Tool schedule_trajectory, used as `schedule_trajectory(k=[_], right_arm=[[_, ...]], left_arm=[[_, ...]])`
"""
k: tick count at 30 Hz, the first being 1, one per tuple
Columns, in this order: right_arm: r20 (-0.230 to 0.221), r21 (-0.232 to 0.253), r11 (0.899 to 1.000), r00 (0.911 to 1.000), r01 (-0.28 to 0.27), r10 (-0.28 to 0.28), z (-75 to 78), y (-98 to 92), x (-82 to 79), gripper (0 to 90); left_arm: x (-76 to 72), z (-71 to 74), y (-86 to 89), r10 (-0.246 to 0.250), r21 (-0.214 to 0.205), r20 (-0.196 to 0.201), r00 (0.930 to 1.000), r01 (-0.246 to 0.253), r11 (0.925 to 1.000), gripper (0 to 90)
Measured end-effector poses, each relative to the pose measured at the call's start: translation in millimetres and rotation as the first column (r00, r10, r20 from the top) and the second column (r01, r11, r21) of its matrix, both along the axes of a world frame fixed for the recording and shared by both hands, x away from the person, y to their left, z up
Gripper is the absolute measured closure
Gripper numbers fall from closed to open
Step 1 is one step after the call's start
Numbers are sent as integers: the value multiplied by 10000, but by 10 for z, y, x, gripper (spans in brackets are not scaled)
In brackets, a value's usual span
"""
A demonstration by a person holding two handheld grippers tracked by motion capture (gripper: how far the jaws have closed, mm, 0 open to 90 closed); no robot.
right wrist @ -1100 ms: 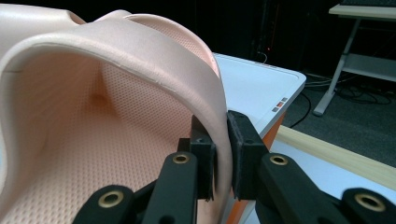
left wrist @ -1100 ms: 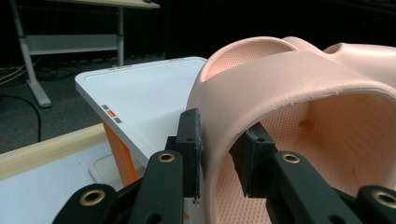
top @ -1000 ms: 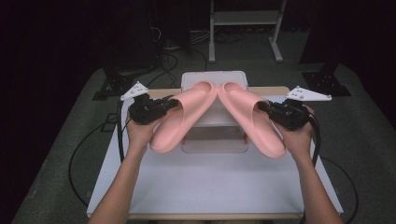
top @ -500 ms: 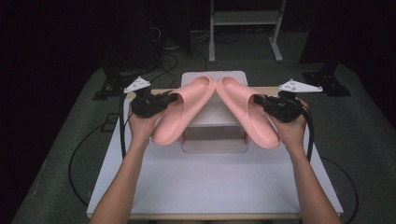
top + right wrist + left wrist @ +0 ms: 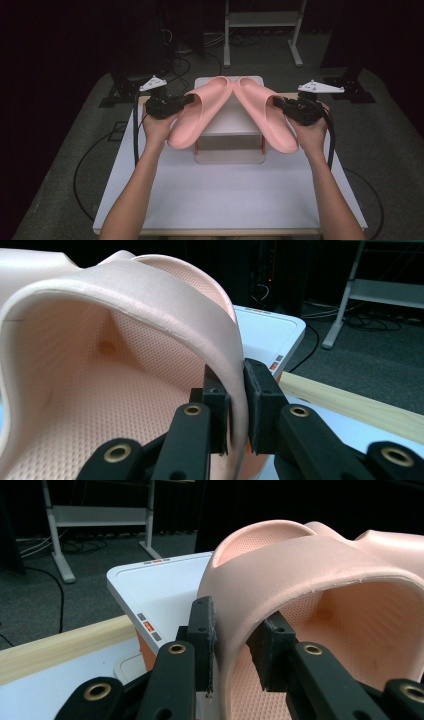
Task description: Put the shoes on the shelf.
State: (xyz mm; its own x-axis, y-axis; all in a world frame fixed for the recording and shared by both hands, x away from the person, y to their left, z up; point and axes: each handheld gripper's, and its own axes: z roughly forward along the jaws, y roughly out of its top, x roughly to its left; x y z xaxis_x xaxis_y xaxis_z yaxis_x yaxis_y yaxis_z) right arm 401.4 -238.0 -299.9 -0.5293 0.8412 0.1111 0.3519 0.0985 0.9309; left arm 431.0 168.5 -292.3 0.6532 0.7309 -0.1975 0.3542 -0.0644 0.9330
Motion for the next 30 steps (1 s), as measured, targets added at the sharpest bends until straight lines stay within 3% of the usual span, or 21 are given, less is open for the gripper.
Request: schedule_trajectory(k=[5,30], right_arm=[[-59,-131,9998,9999,140,-141,17,2,29,801],[-285,-253,9988,9987,412,-419,21,63,154,780]], left_arm=[[45,-16,-25,122,-160,-181,9998,-125,9998,720],[160,-1,-129,430,-140,-535,9976,-438,9989,703]])
